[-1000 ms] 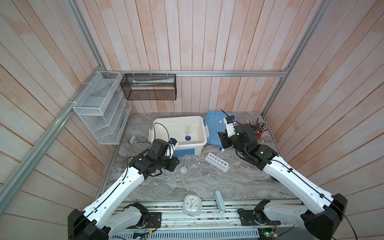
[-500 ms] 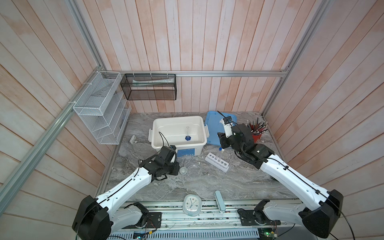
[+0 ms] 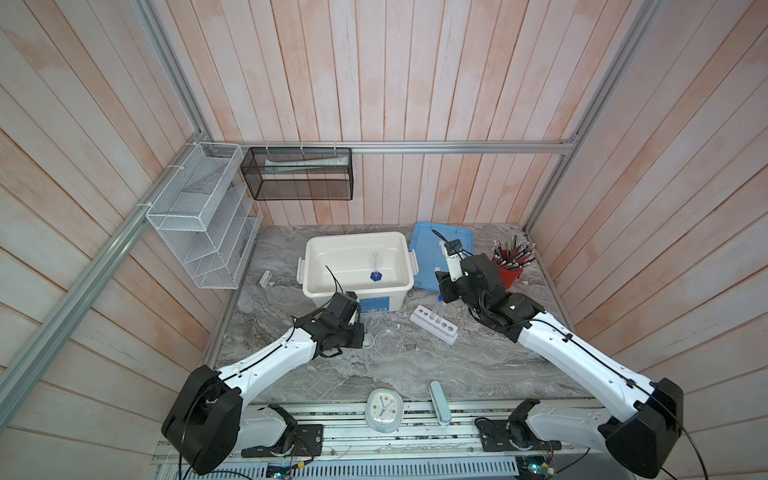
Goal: Organize the chemistry lab equipment
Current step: 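Lower the left gripper over the small white cup and close on its rim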
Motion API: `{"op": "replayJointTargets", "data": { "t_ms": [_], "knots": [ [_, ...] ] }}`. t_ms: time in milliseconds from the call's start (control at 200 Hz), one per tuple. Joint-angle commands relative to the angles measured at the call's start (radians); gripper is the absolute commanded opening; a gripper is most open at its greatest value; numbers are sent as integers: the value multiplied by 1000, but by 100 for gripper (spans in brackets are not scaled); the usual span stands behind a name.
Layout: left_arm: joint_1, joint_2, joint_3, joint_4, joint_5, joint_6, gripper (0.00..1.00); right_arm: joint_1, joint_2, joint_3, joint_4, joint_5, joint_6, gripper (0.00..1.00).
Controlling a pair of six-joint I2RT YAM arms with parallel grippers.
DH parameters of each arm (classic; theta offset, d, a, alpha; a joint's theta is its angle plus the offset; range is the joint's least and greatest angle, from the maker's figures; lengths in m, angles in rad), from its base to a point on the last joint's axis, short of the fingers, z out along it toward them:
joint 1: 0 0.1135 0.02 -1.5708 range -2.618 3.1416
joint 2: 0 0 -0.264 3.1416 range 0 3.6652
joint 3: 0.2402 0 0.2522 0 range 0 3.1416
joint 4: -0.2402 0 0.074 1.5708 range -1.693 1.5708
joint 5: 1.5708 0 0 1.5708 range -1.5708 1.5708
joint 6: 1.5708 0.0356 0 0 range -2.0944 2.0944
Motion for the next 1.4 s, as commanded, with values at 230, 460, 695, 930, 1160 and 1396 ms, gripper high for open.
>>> {"op": "replayJointTargets", "data": {
  "t_ms": [230,460,695,930,1160,1396],
  "knots": [
    [-27,80,-18,32,-20,13,32,-16,-25,-34,29,8,-11,44],
    [-27,130,-12,55,-8,34,32,-21,-31,-44,34,3,-7,44],
    [-27,163,-10,76,3,45,30,-24,-34,-49,33,0,-4,44],
    [-27,182,-8,85,-6,52,24,-26,-37,-59,40,1,-1,44],
    [-27,199,5,78,-7,61,12,-30,-40,-71,45,3,-1,44],
    [-27,210,15,73,-8,71,4,-37,-48,-89,61,3,-3,44]
  ]
}}
